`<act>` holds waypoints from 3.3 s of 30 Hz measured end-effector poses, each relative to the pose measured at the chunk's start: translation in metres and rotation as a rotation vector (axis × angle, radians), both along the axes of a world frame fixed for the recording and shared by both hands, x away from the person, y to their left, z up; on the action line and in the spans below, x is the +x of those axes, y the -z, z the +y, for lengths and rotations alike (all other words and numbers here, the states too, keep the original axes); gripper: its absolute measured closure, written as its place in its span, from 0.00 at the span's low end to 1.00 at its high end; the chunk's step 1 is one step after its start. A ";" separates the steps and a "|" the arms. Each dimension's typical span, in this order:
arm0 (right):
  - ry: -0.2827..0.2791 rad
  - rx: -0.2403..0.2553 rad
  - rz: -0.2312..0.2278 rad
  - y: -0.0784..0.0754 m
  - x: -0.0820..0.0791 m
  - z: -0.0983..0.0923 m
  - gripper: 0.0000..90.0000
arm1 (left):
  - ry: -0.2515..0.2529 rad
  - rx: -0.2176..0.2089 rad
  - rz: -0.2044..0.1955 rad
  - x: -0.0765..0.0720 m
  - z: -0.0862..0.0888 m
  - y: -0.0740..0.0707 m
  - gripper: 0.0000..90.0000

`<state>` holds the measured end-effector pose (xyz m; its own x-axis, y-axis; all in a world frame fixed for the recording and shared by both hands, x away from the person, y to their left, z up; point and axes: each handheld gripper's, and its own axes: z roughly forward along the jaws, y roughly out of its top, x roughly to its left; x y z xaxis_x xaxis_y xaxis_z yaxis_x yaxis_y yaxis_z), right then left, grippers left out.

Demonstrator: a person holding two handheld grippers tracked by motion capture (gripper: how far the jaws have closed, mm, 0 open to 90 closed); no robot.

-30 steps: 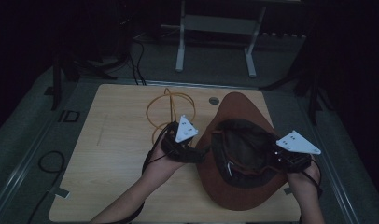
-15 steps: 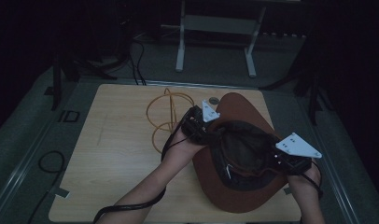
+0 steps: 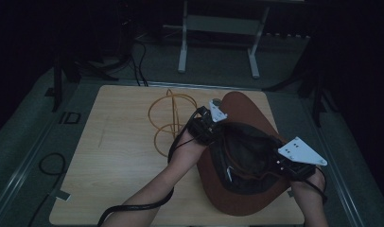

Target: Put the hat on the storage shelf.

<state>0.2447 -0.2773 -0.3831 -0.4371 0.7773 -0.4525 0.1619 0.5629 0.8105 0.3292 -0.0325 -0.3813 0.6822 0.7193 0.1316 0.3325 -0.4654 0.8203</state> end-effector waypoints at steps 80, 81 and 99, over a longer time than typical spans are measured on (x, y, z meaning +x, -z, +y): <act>-0.154 0.375 0.092 0.008 -0.003 -0.109 0.42 | 0.319 -0.151 -0.332 -0.053 0.035 -0.038 0.95; -0.174 0.376 0.093 0.007 -0.004 -0.107 0.43 | 0.313 -0.153 -0.334 -0.053 0.035 -0.038 0.95; -0.345 0.407 0.121 0.005 -0.009 -0.099 0.44 | 0.393 -0.201 -0.393 -0.057 0.050 -0.040 0.95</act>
